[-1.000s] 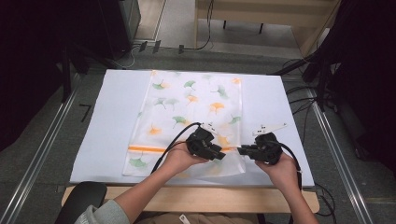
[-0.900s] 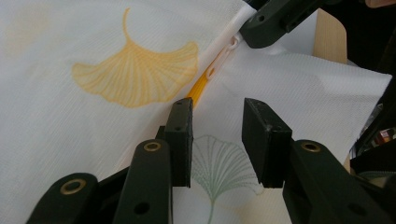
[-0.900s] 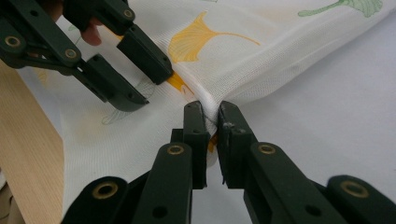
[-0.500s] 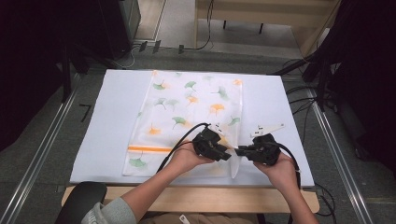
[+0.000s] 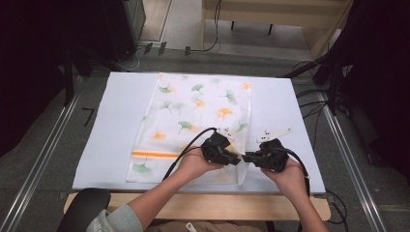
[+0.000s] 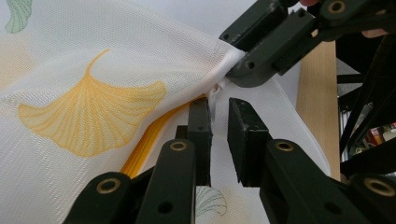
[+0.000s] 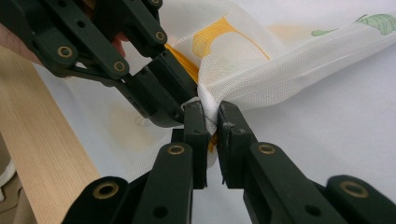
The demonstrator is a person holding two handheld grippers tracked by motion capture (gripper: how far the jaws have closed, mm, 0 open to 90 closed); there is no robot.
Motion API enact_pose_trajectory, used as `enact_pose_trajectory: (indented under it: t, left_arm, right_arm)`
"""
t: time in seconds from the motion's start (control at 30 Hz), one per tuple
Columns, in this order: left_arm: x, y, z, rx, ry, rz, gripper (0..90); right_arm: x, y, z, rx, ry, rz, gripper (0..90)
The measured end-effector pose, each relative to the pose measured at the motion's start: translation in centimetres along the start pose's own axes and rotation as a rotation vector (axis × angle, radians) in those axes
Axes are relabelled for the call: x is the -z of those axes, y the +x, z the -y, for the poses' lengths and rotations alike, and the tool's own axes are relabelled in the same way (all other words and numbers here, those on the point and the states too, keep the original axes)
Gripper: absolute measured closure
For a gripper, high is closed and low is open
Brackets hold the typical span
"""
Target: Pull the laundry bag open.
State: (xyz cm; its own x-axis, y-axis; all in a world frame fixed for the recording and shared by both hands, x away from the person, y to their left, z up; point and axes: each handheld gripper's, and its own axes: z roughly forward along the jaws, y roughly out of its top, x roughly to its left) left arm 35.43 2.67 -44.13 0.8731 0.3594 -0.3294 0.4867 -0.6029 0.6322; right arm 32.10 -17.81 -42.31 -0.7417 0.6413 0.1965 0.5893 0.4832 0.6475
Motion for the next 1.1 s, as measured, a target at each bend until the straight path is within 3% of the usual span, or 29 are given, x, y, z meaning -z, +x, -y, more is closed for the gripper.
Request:
enact_pose_trajectory:
  t: [0.23, 0.5, 0.83, 1.1]
  left_arm:
    - [-0.12, 0.04, -0.1, -0.014, 0.003, -0.014, 84.6]
    - [-0.27, -0.07, -0.14, 0.004, 0.008, -0.014, 90.0]
    - [0.05, 0.27, -0.08, 0.037, 0.014, 0.006, 90.0]
    - [0.15, 0.12, -0.06, 0.056, 0.015, -0.007, 90.0]
  right_arm:
    - [0.06, 0.02, -0.02, -0.005, -0.004, -0.012, 84.8]
    - [0.03, 0.13, -0.13, 0.002, -0.011, -0.026, 84.8]
    - [0.08, -0.09, 0.01, -0.002, -0.01, -0.035, 84.7]
    - [0.09, 0.04, -0.01, -0.002, -0.011, -0.031, 84.7]
